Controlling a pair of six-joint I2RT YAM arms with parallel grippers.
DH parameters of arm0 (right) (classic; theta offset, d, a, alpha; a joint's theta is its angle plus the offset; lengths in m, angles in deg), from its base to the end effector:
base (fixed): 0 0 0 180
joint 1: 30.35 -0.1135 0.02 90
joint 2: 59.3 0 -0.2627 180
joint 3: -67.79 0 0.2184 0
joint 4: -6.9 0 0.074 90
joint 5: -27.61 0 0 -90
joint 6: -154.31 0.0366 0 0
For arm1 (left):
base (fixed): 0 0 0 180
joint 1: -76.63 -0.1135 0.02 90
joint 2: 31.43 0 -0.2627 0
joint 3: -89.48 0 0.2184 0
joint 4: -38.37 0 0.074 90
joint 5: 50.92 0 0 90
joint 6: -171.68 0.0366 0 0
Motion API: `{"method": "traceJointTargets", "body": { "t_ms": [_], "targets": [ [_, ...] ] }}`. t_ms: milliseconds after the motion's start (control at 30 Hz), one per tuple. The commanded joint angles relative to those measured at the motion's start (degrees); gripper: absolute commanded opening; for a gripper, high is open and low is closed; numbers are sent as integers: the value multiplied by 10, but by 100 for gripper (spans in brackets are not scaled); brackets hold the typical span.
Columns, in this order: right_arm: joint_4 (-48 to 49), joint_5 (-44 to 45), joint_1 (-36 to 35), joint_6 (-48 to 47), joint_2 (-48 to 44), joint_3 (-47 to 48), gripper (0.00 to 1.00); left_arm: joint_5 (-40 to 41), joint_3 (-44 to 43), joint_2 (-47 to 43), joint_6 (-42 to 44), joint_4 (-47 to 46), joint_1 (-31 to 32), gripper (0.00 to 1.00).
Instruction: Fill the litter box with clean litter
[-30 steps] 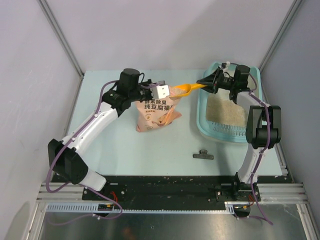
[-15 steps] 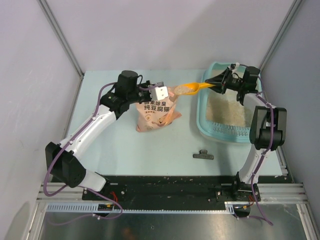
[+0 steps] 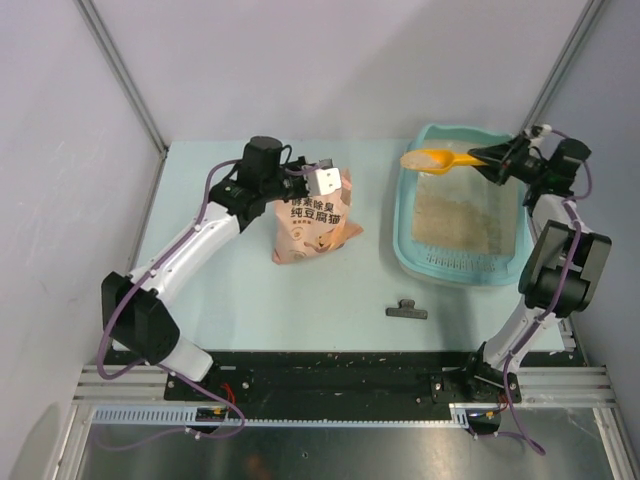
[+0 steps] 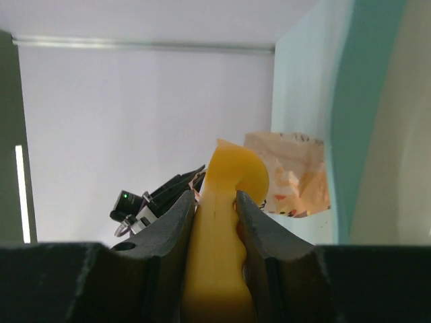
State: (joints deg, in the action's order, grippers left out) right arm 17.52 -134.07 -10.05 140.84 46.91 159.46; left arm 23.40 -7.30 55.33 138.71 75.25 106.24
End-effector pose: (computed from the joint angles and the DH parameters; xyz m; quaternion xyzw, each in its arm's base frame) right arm 0.3779 -0.1027 0.3051 0.1779 0.6922 0.6382 0.2863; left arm 0.2713 -0.1656 0.3644 0.6310 0.5651 0.0100 0.5314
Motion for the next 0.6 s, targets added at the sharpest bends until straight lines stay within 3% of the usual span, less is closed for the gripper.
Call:
{"method": "traceJointTargets", "body": {
  "t_ms": [0, 133, 233, 267, 400, 567],
  "targets": [
    [28, -12, 53, 6, -39, -12, 0, -37, -50, -5, 12, -102, 2, 0],
    [16, 10, 100, -23, -47, -17, 0, -45, -52, -1, 9, -105, 3, 0],
    [-41, 53, 132, -101, -58, -17, 0, -49, -49, -2, 3, -106, 3, 0],
    [-74, 73, 138, -171, -65, -17, 0, -52, -49, -4, 2, -108, 3, 0],
    [-219, 202, 145, -338, -114, -11, 0, -63, -43, -17, 0, -109, 5, 0],
    [-257, 338, 120, -439, -154, -7, 0, -88, -25, -38, -16, -113, 8, 0]
  ]
}}
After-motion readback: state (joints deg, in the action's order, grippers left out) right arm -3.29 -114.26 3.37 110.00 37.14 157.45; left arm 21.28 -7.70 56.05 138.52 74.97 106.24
